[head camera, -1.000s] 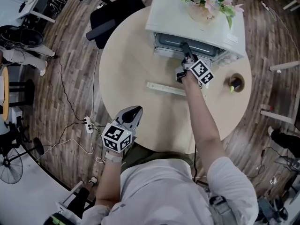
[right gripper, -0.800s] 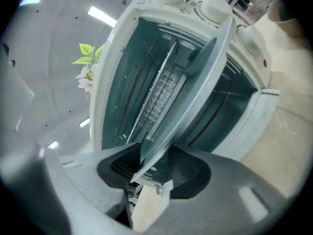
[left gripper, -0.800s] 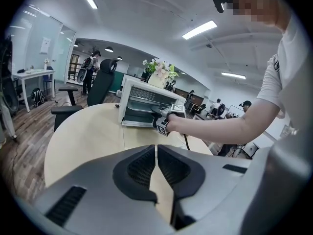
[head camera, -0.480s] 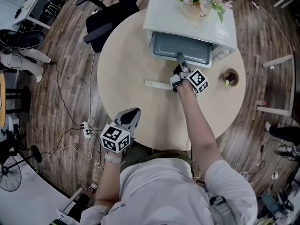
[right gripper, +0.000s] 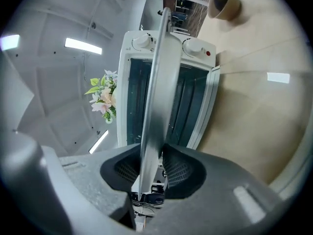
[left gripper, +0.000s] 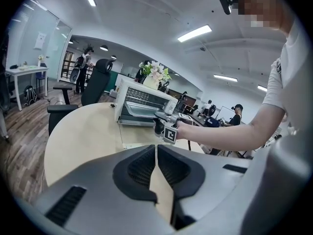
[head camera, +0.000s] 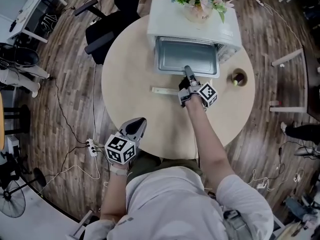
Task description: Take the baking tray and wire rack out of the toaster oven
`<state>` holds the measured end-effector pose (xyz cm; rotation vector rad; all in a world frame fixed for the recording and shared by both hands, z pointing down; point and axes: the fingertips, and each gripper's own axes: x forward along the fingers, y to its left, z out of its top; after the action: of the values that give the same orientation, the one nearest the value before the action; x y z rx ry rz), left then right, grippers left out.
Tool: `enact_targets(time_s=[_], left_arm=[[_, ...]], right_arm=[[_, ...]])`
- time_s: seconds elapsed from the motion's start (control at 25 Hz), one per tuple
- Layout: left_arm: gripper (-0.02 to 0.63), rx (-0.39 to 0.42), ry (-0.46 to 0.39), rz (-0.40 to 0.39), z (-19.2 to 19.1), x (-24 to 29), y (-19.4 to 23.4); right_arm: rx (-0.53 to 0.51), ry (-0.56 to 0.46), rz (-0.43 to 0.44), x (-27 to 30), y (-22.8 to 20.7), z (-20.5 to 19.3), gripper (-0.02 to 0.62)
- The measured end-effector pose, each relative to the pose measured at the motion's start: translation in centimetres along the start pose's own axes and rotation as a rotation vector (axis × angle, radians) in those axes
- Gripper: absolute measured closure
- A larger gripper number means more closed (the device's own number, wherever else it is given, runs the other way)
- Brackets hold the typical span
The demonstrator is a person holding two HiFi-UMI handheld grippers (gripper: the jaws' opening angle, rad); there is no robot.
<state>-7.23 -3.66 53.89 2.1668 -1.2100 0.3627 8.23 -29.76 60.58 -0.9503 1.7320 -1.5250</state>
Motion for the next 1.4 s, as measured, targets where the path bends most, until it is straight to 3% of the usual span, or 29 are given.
enact_targets(time_s=[0.28,0.72,1.12,1.4], left_arm=[[0.606,0.025,0.010,-0.049,-0.2,-0.7,-0.1],[0.606,0.078,0.029,-0.160,0.0,-1.1,-0.1],[0.606,0.142,0.076,-0.304,-0.5,-0.6,-0.4],[0.606,0.188,0.121,-0.425,-1.0,0.2,-0.9]], right_arm=[[0.040,-0.026,-0.026,-3.0,-0.2,-1.0,0.486],[0.046,0.012,-0.069,-9.8,-1.0,-5.4,0.495],[0.029,-0.076,-0.046,-16.3,0.0,-6.3,0.495],[0.031,-0.154,-0.121,-22.2,-0.7,-6.6,0.495]])
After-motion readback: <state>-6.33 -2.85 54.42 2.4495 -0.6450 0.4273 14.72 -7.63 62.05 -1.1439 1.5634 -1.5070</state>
